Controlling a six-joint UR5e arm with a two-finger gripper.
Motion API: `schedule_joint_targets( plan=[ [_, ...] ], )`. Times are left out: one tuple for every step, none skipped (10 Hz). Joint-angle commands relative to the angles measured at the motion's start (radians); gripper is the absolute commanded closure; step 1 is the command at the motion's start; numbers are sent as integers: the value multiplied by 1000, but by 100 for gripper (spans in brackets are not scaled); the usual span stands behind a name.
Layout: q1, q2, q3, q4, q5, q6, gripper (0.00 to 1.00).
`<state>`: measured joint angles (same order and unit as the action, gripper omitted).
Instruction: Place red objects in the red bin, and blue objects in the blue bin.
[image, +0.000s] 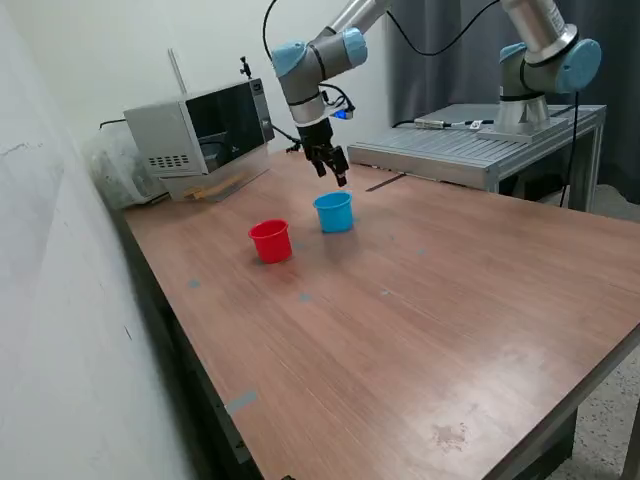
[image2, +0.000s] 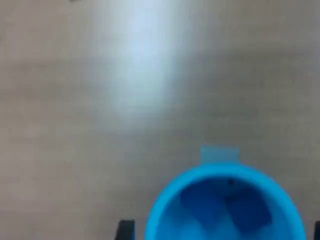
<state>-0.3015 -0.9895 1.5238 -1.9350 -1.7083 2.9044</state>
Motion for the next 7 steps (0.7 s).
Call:
schedule_joint_targets(
  plan=[
    [21,-59,-7,145,-37,79,0],
    [50,-110,-7,166,-34,82,0],
    [76,-144,-5,262,-34,84,0],
    [100,-187,-1,334,-31,91,0],
    [119,-251,27,341,-25,102,0],
    [146,-320,48,346,-24,120,0],
    [165,-412,76,346,4,127,0]
  ],
)
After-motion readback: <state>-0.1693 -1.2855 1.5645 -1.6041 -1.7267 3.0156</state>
